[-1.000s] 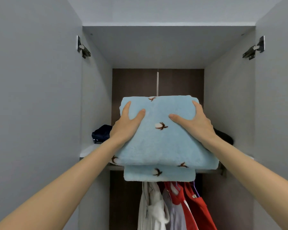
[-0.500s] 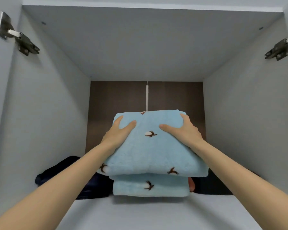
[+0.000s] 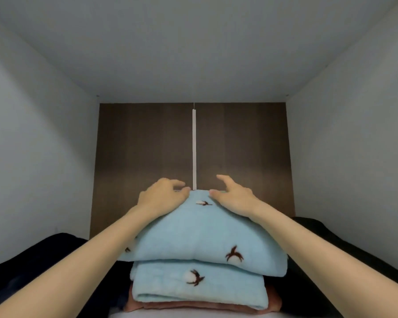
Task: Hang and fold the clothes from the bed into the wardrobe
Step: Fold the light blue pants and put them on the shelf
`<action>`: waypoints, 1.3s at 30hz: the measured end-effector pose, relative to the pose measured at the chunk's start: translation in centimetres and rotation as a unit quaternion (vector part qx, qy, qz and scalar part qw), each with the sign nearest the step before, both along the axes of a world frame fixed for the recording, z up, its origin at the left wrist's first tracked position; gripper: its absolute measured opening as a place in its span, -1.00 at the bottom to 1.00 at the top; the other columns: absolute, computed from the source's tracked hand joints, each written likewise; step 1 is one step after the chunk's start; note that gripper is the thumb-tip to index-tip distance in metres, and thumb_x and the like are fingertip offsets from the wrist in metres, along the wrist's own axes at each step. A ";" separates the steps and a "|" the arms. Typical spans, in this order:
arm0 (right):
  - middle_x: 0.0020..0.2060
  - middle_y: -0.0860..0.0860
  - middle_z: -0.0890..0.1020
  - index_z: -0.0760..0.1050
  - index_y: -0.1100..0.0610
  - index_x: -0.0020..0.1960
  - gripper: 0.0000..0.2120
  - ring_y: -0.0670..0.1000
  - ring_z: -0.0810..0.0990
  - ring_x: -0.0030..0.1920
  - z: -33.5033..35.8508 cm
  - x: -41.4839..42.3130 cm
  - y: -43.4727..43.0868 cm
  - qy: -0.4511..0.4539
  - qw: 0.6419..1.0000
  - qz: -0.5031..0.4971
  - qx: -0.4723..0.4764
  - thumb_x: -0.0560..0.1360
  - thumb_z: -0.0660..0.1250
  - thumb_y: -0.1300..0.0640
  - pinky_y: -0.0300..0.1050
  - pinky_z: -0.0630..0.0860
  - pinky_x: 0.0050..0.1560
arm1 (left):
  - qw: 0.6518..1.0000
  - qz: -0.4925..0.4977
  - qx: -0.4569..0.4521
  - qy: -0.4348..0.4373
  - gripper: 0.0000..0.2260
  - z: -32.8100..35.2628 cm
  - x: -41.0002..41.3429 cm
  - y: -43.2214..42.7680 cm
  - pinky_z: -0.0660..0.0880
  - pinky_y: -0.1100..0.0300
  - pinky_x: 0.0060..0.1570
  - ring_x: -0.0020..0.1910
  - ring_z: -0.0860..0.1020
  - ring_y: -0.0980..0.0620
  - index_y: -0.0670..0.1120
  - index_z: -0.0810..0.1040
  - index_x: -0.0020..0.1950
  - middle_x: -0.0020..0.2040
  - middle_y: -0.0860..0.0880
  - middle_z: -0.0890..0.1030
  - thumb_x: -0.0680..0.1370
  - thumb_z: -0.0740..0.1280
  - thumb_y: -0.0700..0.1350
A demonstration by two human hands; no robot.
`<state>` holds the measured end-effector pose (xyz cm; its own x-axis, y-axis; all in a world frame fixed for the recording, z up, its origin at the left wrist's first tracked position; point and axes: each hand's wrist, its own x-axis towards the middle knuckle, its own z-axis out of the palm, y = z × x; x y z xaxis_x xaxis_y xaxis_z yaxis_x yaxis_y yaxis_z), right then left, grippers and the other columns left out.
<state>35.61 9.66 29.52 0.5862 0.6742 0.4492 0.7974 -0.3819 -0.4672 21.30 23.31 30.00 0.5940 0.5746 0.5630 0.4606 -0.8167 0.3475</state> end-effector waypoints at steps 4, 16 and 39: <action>0.47 0.02 0.34 -0.08 -0.24 0.53 -0.42 0.20 0.27 0.45 -0.8 -1.0 1.5 -0.001 0.998 0.035 -0.042 0.57 0.04 -0.19 0.22 0.17 0.43 | 0.992 -0.016 -0.012 0.122 -0.62 -0.2 1.6 -0.9 0.29 0.06 0.29 0.40 0.36 -0.06 0.25 0.41 0.37 0.44 0.07 0.39 0.62 -0.02 0.17; 0.35 0.01 0.48 0.31 -0.11 0.44 -0.55 0.13 0.39 0.36 -3.3 -2.8 1.1 -0.075 0.997 -0.012 -0.011 0.60 0.00 -0.17 0.15 0.27 0.37 | 0.999 -0.001 -0.036 -0.021 -0.62 -3.9 -0.7 -1.5 0.38 0.05 0.27 0.33 0.42 -0.03 0.19 0.41 0.39 0.37 0.08 0.47 0.60 0.06 0.17; -0.01 -0.16 0.62 0.49 -0.09 0.19 -0.78 -0.16 0.56 -0.18 -9.8 -22.5 -21.6 -0.067 0.976 -0.052 0.200 0.56 0.24 -0.02 -0.11 0.56 -0.11 | 0.949 -0.230 -0.092 -0.196 -0.62 -9.2 -20.6 -19.6 0.24 0.26 0.23 0.38 0.35 0.07 0.10 0.30 0.48 0.41 0.05 0.41 0.64 0.14 0.02</action>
